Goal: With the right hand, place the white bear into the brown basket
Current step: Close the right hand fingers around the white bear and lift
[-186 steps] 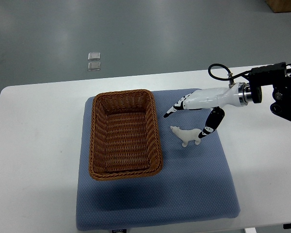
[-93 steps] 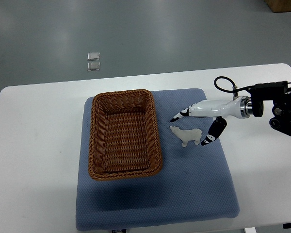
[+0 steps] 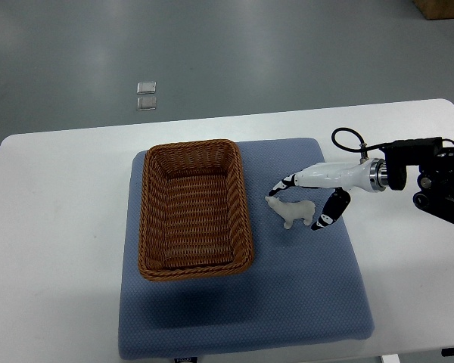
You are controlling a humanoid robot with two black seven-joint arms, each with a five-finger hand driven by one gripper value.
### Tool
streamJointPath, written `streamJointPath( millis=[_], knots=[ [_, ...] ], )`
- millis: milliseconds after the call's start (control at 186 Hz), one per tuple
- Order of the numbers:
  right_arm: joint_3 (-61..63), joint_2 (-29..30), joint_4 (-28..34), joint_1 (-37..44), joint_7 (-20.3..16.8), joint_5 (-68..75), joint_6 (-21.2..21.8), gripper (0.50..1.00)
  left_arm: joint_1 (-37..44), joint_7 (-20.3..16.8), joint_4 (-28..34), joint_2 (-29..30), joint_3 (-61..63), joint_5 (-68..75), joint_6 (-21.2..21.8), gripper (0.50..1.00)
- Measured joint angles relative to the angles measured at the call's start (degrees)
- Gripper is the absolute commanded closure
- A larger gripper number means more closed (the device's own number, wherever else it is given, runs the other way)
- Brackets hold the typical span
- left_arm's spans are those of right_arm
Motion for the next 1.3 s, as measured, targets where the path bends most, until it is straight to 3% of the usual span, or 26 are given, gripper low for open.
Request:
streamJointPath(
  millis=[113, 453, 539, 690, 943, 1298],
  knots=[
    [0.0, 0.2, 0.0, 0.0, -0.1, 0.0, 0.0, 0.695, 0.0, 0.0, 0.0, 0.0, 0.0, 0.0, 0.0, 0.500],
    [0.0, 1.1, -0.3, -0.6, -0.2, 0.1, -0.4, 0.709, 0.0, 0.0, 0.0, 0.0, 0.0, 0.0, 0.0, 0.500],
    [0.0, 1.2, -0.4, -0.6, -0.2, 0.0, -0.5, 0.756, 0.0, 0.0, 0.0, 0.0, 0.0, 0.0, 0.0, 0.500],
    [0.1, 1.4, -0.8, -0.6, -0.9, 0.0, -0.5, 0.883, 0.0, 0.0, 0.0, 0.0, 0.0, 0.0, 0.0, 0.500],
    [0.0, 1.4, -1.1, -0.5, -1.7, 0.0, -0.3, 0.987, 0.0, 0.0, 0.0, 0.0, 0.0, 0.0, 0.0, 0.500],
    [3.1, 0.7, -1.2, 0.6, -1.7, 0.1, 0.6, 0.987, 0.0, 0.0, 0.0, 0.0, 0.0, 0.0, 0.0, 0.500]
  ],
)
